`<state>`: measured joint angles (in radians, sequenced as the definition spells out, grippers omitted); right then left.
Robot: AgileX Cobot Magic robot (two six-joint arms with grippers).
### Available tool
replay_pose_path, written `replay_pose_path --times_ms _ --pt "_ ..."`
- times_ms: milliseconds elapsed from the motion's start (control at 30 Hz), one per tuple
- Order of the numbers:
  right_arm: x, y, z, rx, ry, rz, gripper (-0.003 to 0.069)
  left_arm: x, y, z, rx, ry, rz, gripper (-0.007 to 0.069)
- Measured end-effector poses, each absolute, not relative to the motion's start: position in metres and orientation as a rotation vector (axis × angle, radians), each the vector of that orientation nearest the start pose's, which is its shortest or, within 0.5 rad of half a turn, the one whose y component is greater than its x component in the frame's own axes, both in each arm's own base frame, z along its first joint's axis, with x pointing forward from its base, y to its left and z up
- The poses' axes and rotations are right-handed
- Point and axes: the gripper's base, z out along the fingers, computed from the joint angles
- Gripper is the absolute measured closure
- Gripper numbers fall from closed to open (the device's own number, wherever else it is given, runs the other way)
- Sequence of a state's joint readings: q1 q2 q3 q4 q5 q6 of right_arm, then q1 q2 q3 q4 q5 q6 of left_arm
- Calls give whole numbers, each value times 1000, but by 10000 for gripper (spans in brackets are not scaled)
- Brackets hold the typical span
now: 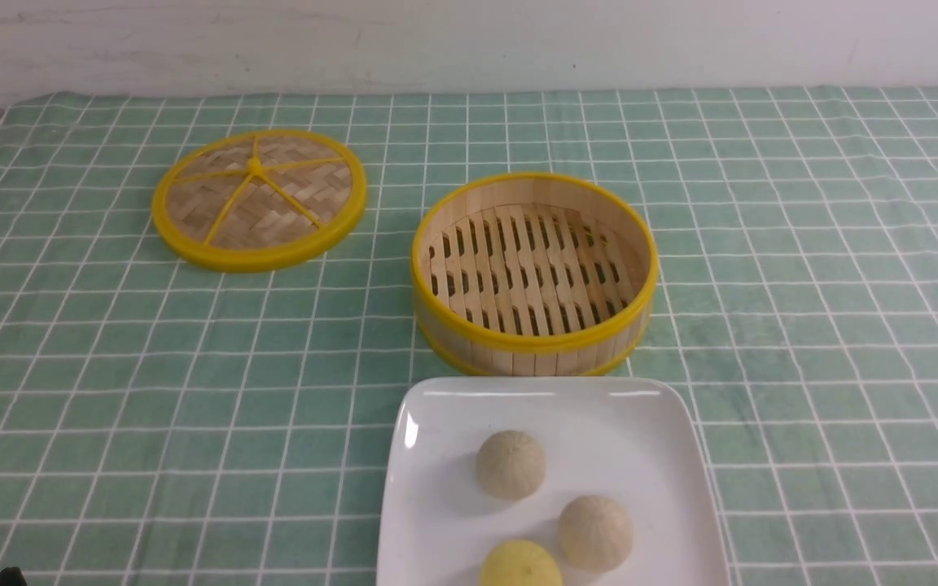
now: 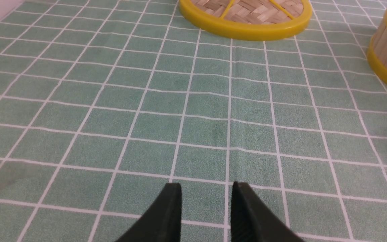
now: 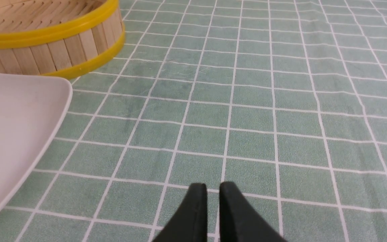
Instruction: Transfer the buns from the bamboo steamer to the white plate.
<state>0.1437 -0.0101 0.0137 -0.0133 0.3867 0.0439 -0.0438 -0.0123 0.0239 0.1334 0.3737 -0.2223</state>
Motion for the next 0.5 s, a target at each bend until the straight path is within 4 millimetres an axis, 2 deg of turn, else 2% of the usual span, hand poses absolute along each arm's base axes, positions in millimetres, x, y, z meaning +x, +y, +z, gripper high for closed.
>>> replay_pose_path --times_ms 500 --pt "52 7 174 -110 1872 110 561 53 2 172 -84 1864 -53 384"
